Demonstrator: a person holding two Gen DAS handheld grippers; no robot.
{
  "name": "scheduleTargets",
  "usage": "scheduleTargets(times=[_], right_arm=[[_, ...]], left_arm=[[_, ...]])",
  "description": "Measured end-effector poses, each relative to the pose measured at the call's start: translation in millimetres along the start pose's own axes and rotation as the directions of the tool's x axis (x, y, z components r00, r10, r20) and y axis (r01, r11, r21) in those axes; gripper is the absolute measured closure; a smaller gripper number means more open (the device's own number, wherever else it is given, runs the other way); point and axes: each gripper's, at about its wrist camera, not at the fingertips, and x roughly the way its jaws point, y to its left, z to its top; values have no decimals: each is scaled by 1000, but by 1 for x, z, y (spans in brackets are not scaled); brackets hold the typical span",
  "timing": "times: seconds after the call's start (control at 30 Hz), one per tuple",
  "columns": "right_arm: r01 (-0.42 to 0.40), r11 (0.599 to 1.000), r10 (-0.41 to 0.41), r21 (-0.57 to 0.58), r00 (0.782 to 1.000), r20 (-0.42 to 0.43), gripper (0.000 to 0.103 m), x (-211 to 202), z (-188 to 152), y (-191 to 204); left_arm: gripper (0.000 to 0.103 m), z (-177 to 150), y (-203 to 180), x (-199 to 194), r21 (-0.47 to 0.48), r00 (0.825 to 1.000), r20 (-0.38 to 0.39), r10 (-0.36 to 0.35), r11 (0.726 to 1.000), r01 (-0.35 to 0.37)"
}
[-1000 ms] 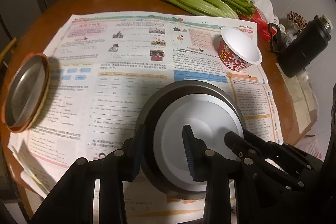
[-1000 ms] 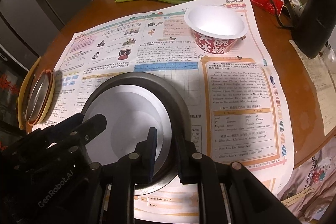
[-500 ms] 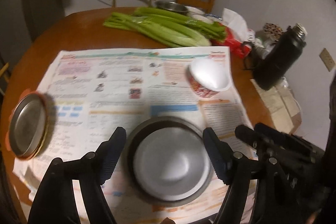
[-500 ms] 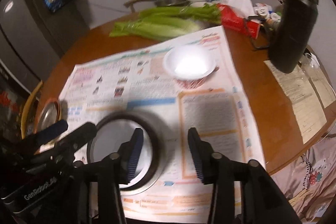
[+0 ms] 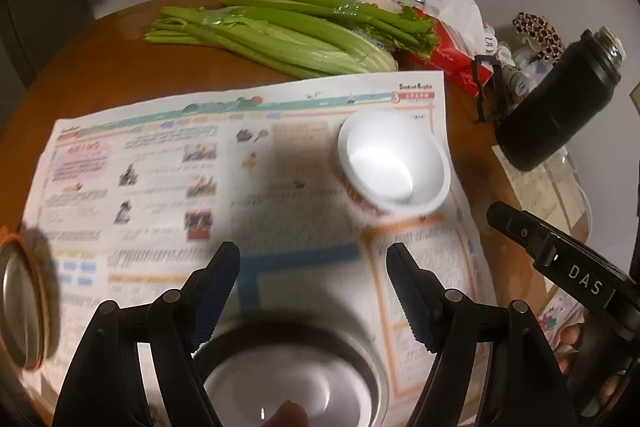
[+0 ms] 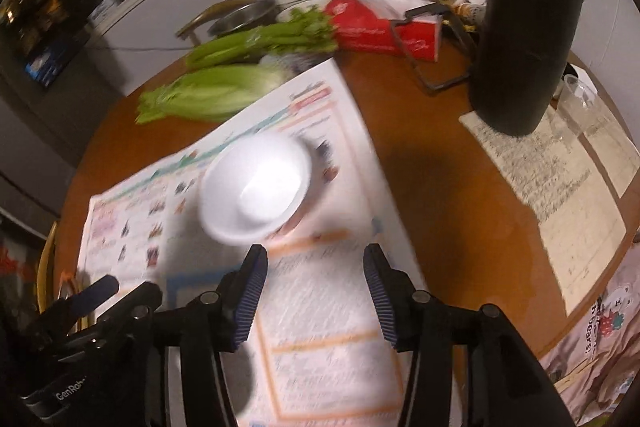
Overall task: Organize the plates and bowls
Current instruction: 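Move both tools to the second red-printed white bowl and grasp its rim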
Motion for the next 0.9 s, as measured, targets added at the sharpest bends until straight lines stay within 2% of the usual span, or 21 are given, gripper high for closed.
scheduleTargets(times=[0.23,0.33,0.43,0.53,0.77,0.87,0.9], right_arm=[[4,1000,-4,-6,999,-34,53,26,21,-4],[5,999,-7,-35,999,-47,53,38,27,5],[11,999,-14,-54,998,-58,53,49,32,12],[29,995,-35,-96,998,-60,53,58,40,20],[36,997,-44,-73,993,-110,53,83,48,13],[20,998,-28,-60,989,-143,53,92,49,10],[18,998,-27,-61,989,-144,53,94,49,10]], left_arm=[[26,25,1,28,-19,999,-29,-27,999,27],[26,34,-6,37,19,1000,-20,14,1000,-13],[26,43,-9,44,36,1000,-9,16,999,-15],[26,51,-9,55,29,1000,-30,8,1000,-7],[26,60,-7,80,28,997,-81,9,1000,-7],[28,63,-7,87,40,996,-87,7,999,-3],[39,63,-7,89,37,996,-91,9,999,-6]])
